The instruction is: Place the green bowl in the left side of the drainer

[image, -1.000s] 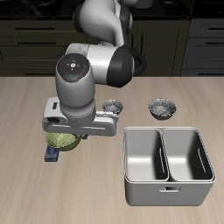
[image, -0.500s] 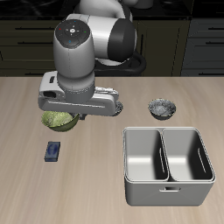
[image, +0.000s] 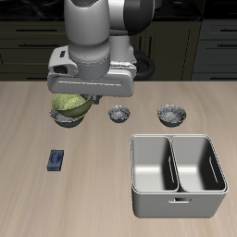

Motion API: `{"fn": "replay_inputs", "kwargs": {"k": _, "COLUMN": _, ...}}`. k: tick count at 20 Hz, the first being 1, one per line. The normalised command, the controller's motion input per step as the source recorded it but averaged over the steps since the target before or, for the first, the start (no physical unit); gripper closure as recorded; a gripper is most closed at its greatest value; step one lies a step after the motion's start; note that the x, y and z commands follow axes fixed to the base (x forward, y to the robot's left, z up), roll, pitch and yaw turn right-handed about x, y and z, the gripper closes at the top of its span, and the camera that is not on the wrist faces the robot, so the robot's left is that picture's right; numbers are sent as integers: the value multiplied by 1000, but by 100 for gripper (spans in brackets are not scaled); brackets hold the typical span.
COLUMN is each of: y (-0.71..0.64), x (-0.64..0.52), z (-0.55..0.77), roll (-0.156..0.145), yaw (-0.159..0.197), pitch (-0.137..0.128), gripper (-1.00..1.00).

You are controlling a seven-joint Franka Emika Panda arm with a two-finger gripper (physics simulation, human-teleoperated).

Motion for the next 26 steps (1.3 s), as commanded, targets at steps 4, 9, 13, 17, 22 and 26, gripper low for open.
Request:
{"fn": "replay_inputs", "kwargs": {"k": 4, "y": 148, "x": -18, "z": 263, "roll": 12, "yaw": 8, "pitch": -25, "gripper": 100}}
{"fn": "replay_inputs", "kwargs": {"k": 9, "y": 184, "x": 62, "z": 320, "roll": 3, "yaw": 0, "pitch": -39, "gripper": 100}}
{"fn": "replay_inputs", "kwargs": {"k": 13, "y": 260, "x": 103, "z": 211, "roll": 27, "yaw": 14, "pitch": -26, "gripper": 100}}
{"fn": "replay_inputs", "kwargs": {"k": 17, "y": 356, "x": 130, "z": 98, "roll": 17, "yaw": 11, "pitch": -13, "gripper": 100}}
{"fn": "replay_inputs", "kwargs": {"k": 22, "y": 476, "x": 173, "z": 23, "roll": 30, "yaw": -7, "pitch": -1, "gripper": 100}}
{"fn": "replay_inputs", "kwargs": {"k": 26, "y": 518, "x": 53, "z": -35, "roll": 65, "yaw": 6, "pitch": -29, "gripper": 100}}
